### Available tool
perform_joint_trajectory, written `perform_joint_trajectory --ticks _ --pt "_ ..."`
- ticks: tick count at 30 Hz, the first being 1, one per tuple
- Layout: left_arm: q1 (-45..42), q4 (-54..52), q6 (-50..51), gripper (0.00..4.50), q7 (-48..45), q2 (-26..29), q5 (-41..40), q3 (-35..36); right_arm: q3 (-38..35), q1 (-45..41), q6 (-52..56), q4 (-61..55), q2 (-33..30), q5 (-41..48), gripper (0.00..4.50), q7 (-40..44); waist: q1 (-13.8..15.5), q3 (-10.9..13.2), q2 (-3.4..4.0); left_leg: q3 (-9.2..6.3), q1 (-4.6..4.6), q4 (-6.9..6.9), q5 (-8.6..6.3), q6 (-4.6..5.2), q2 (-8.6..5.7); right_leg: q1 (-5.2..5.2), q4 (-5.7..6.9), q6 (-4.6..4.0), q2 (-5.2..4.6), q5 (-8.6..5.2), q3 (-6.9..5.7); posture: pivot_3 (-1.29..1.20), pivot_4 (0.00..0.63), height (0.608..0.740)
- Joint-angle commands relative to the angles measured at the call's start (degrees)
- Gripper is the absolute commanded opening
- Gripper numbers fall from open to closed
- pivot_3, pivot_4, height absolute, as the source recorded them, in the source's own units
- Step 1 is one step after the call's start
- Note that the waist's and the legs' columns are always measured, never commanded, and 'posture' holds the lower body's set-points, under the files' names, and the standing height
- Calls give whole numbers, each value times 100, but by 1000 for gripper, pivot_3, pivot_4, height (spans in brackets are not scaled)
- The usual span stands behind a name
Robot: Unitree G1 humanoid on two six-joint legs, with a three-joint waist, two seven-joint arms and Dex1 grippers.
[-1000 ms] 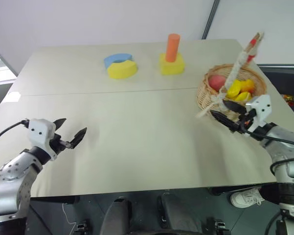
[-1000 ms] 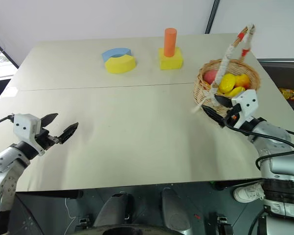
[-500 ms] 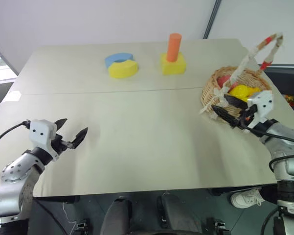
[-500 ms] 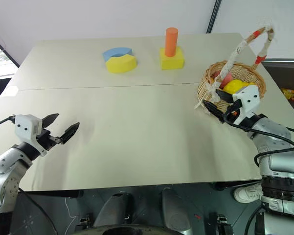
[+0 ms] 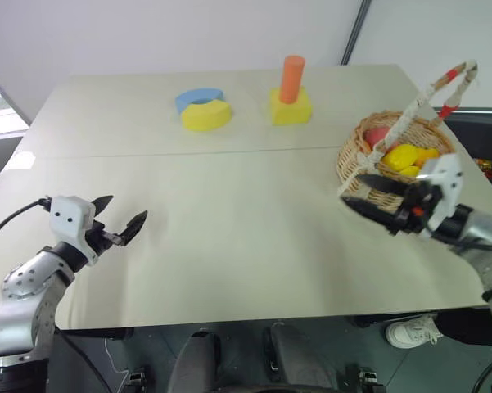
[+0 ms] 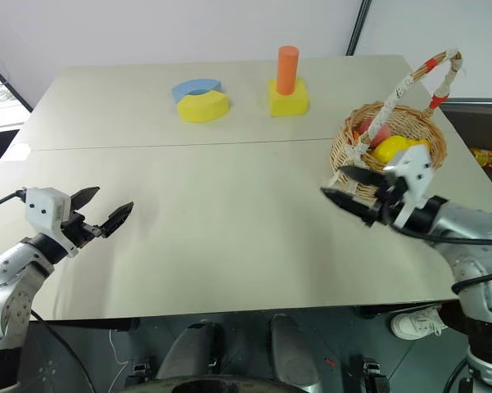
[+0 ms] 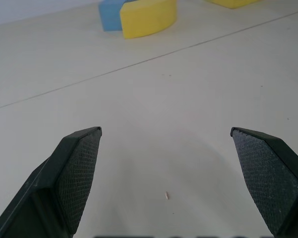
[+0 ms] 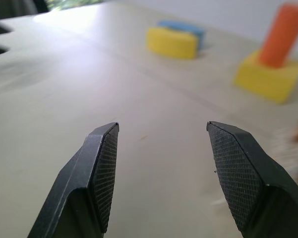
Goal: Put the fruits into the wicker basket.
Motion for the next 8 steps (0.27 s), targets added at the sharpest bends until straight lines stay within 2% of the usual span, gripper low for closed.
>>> perform_joint_trajectory --ticks 1,8 --pt "234 -253 -10 4500 35 4 -27 183 262 -55 -319 111 208 -311 2923 -56 -9 -1 -1 0 0 0 0 0 0 0 0 0 0 0 0 0 150 740" --pt "648 -515 20 4500 162 -48 -86 362 490 -432 -765 738 502 -702 2923 -78 21 1 0 -1 -1 -1 0 0 0 0 -5 0 -1 0 0 0 150 740"
